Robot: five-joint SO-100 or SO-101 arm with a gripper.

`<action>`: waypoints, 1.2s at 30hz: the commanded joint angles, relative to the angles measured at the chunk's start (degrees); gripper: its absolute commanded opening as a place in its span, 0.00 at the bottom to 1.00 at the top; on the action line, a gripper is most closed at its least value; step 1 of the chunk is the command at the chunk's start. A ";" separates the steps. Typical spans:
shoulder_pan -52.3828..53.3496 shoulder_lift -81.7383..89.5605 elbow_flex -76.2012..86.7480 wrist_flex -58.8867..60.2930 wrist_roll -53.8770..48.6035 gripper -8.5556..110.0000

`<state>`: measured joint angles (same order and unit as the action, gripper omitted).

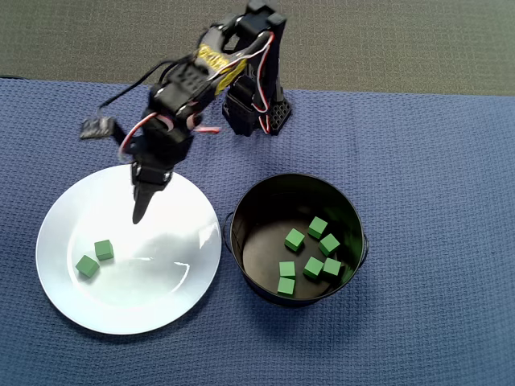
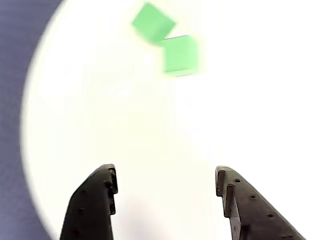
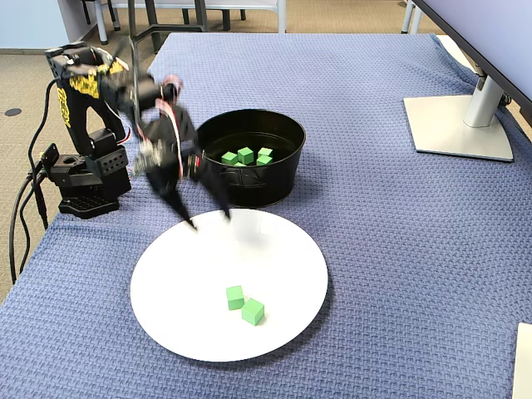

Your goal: Pick up the green cubes from the white plate and place them in the black recipient

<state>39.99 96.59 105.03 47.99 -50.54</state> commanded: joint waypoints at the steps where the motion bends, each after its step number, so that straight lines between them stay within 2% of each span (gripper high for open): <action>1: 2.20 -9.84 -7.82 0.97 -7.21 0.19; 6: 0.97 -18.72 -14.24 5.10 -11.43 0.19; 14: 0.00 -30.06 -29.00 8.17 -3.34 0.19; 23: 0.18 -38.23 -38.58 9.58 -2.64 0.21; 27: -0.18 -39.29 -39.55 9.14 -2.46 0.29; 36: 0.18 -42.71 -45.44 9.76 -1.49 0.28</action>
<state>40.08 53.96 65.74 57.13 -52.82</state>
